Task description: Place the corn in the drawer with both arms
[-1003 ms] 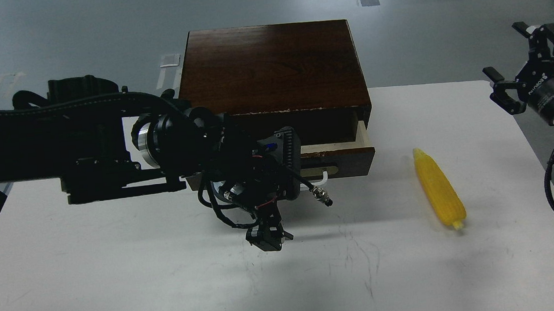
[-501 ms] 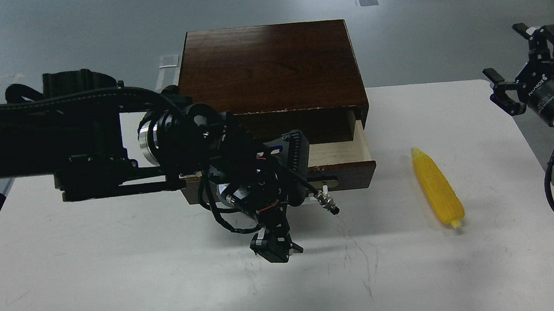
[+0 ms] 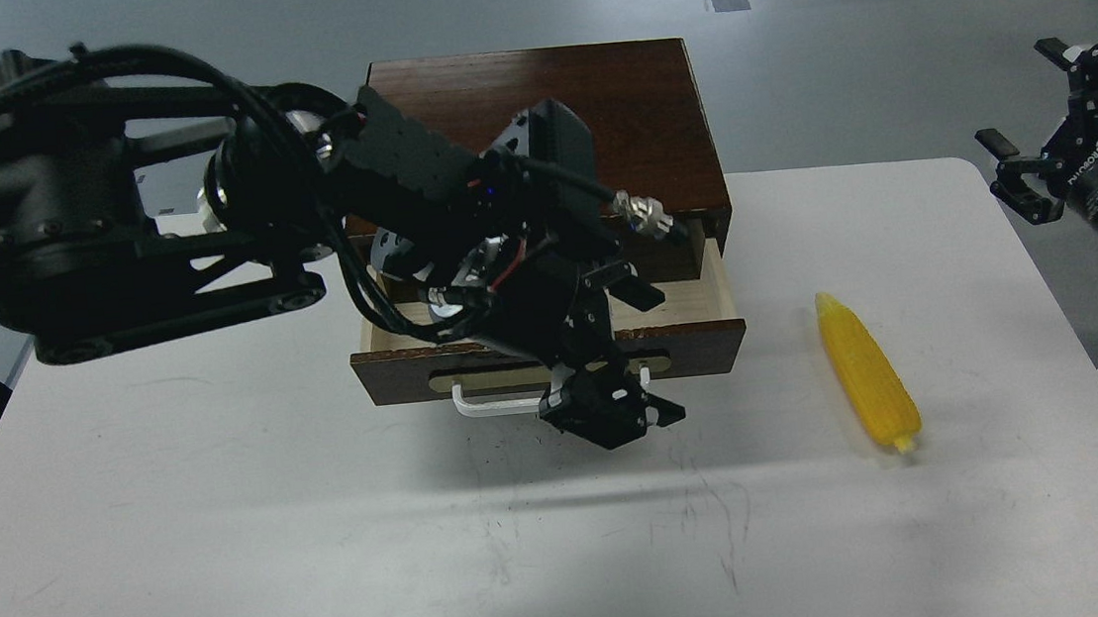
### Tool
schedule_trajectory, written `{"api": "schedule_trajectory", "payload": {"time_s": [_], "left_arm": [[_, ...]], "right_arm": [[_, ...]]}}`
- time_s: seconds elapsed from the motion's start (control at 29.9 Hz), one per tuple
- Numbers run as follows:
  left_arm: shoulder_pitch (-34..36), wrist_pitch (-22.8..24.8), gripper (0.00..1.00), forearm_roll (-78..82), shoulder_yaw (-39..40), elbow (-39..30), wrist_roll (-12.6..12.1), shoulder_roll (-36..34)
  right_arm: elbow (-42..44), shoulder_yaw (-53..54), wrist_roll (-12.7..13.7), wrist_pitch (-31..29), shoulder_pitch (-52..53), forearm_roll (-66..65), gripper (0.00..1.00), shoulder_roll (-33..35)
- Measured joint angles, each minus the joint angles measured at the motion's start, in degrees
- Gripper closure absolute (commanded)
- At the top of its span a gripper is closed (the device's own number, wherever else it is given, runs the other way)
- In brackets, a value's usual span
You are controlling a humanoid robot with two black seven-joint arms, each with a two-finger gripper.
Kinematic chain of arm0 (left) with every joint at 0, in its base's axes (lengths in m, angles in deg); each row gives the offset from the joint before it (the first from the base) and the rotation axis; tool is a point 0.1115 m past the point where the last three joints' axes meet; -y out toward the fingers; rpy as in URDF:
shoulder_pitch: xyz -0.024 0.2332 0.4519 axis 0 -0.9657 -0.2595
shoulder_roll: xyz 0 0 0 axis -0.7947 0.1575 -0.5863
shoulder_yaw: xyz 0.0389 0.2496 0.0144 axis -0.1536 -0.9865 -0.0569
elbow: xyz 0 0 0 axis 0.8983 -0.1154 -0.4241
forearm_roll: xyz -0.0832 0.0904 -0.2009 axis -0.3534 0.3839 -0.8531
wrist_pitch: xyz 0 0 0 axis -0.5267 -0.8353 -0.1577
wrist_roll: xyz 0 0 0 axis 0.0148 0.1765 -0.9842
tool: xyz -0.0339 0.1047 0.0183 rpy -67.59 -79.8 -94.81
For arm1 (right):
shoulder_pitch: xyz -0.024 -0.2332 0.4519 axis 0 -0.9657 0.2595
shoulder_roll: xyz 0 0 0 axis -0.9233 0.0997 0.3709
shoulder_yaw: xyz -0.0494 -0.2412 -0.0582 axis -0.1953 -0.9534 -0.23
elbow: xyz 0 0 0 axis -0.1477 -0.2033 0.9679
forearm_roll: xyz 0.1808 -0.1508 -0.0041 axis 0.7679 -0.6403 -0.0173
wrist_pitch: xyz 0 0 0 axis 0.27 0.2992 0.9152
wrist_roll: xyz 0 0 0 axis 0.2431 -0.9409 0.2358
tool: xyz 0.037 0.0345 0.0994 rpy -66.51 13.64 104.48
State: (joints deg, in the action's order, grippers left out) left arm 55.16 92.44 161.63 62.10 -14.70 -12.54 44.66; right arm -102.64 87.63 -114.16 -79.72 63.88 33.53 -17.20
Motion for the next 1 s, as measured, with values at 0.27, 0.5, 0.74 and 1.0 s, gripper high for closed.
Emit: {"api": "schedule_trajectory", "payload": {"time_s": [0.27,0.5,0.74,1.0], "left_arm": [[-5.6,0.0,0.01,-26.1,3.4,4.3,0.0,-12.1],[-17.9,-0.1,0.01,-51.5,3.4,9.8,0.0,-17.2],[-27.7,-4.4,0.02,-72.7,5.2,17.1,0.0,-17.5],[-38.5,-2.4,0.01,-79.7,14.8,25.7,0.0,-16.1]], "right_arm": [[-1.1,-0.1,0.0,0.0,-0.3,0.0,0.0,1.9],[-3.6,-1.0,0.0,0.0,-0.3,-0.7,0.0,3.9],[-12.1,-1.1,0.0,0.0,1.5,-10.7,0.0,10.6],[-19.2,-1.3,0.0,0.0,5.1,-38.1,0.0,16.0]]}}
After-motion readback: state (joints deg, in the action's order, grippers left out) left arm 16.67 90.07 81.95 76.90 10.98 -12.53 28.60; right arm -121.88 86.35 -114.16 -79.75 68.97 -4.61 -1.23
